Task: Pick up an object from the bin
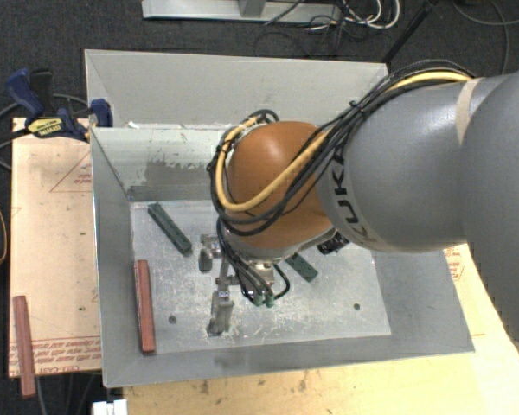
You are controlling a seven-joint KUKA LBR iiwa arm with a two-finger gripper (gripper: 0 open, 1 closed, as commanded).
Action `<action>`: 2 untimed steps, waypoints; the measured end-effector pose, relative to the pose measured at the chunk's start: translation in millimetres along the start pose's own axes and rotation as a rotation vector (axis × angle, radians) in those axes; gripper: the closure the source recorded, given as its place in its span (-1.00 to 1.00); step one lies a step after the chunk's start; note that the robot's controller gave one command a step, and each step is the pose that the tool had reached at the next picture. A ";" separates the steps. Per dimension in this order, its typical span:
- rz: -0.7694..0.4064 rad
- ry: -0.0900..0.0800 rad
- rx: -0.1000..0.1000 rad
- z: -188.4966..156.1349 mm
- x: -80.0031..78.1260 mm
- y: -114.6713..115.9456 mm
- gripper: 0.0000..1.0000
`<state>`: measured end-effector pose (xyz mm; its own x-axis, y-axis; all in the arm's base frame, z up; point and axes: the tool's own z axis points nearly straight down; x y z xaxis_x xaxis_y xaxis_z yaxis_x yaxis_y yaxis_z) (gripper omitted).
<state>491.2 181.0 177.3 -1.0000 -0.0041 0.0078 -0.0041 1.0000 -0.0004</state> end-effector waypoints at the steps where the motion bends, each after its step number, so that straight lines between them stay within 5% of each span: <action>1: 0.055 -0.001 0.002 108.6 -9.8 -56.0 -1.00; 2: 0.342 -0.014 -0.003 42.1 -67.5 -94.8 -1.00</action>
Offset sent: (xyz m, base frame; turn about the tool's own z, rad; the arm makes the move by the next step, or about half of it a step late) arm 0.0108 -0.0536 -0.1041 0.0500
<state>558.7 86.5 134.8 -0.9434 0.3317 -0.0064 0.3317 0.9434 0.0022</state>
